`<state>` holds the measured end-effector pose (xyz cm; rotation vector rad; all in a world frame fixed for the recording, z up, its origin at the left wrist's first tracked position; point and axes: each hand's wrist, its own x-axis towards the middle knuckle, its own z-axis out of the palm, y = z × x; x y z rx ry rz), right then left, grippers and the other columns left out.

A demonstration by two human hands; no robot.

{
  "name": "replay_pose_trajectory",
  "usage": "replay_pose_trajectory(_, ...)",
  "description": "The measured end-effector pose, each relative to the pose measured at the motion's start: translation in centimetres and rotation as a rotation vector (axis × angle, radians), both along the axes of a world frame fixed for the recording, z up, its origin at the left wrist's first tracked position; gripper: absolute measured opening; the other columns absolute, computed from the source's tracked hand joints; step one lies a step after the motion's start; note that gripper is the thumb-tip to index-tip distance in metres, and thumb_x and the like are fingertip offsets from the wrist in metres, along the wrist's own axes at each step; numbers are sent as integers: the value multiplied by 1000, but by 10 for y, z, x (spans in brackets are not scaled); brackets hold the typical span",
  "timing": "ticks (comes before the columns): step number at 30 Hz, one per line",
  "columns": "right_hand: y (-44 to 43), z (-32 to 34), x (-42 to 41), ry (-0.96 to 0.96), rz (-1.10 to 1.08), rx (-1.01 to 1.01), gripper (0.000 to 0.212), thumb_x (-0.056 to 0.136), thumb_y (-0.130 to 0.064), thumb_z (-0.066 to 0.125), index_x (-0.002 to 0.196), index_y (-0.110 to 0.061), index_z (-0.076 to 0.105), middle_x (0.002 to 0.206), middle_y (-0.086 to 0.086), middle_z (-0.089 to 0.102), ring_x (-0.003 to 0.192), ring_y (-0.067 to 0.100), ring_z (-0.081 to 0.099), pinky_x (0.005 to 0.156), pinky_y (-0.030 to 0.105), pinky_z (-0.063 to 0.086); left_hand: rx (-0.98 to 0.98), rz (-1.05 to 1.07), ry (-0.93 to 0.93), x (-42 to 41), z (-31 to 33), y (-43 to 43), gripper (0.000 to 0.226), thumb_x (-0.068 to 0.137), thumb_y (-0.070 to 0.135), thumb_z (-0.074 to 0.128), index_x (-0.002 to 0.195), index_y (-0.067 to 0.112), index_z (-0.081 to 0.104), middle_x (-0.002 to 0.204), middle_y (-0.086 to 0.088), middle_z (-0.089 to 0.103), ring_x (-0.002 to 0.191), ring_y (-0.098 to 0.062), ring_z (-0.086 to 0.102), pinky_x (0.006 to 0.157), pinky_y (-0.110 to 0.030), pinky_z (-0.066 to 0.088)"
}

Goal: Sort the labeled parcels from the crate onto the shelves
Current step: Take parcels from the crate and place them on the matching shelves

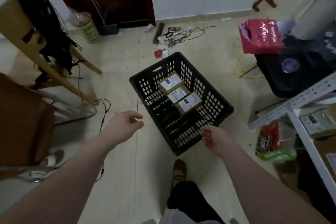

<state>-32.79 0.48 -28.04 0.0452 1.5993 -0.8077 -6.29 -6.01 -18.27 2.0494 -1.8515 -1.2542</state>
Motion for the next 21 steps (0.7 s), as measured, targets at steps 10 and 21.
replay_pose_trajectory(10, -125, -55, -48, 94, 41, 63, 5, 95, -14, 57, 94, -11, 60, 76, 5, 59, 54, 13, 48, 50, 24, 42, 33, -107, -129, -54, -67, -134, 29, 90, 25, 61, 117, 16, 65, 106, 1, 65, 94, -15, 58, 79, -25, 42)
replay_pose_trajectory(21, -158, -187, -46, -36, -166, 210, 13, 97, -11, 51, 84, -15, 54, 60, -1, 46, 42, 9, 39, 42, 20, 33, 255, -261, -83, -139, -262, -214, 37, 93, 24, 58, 129, 14, 57, 134, -5, 55, 117, -19, 53, 86, -24, 40)
